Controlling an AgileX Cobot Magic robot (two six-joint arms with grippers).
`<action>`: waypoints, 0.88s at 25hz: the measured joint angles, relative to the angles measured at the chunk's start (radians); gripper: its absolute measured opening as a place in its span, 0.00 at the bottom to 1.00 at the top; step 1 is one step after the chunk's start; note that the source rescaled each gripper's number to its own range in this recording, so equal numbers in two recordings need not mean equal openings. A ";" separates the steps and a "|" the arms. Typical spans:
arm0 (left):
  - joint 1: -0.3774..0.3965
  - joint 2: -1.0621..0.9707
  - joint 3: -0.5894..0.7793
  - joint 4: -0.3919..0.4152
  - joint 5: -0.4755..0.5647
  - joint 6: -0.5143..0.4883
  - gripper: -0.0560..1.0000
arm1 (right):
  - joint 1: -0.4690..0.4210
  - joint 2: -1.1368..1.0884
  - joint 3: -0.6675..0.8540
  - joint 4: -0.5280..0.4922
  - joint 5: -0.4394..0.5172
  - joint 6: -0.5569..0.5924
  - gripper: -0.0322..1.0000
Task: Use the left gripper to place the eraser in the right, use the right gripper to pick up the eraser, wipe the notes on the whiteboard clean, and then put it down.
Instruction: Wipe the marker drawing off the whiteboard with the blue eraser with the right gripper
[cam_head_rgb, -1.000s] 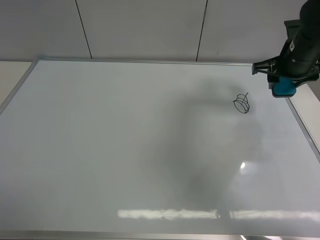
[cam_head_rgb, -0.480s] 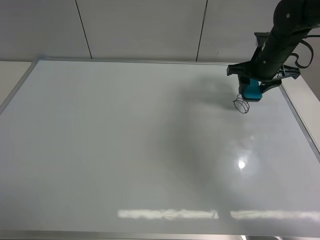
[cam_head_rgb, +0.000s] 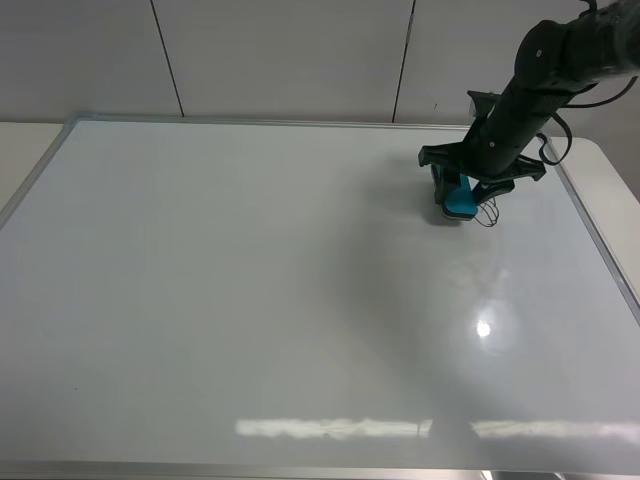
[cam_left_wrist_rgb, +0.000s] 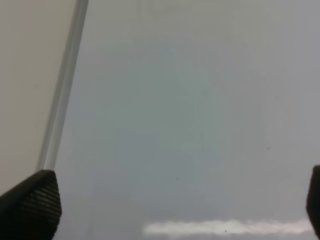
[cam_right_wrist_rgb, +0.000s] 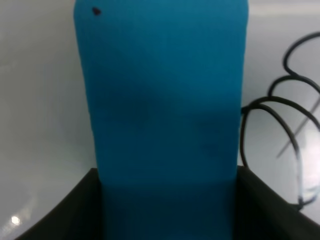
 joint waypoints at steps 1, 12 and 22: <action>0.000 0.000 0.000 0.000 0.000 0.000 1.00 | 0.005 0.004 0.000 0.001 -0.006 -0.006 0.05; 0.000 0.000 0.000 0.000 0.000 0.000 1.00 | 0.045 0.074 -0.010 -0.068 0.000 0.012 0.05; 0.000 0.000 0.000 0.000 0.000 0.000 1.00 | 0.046 0.074 -0.010 -0.263 0.019 0.129 0.05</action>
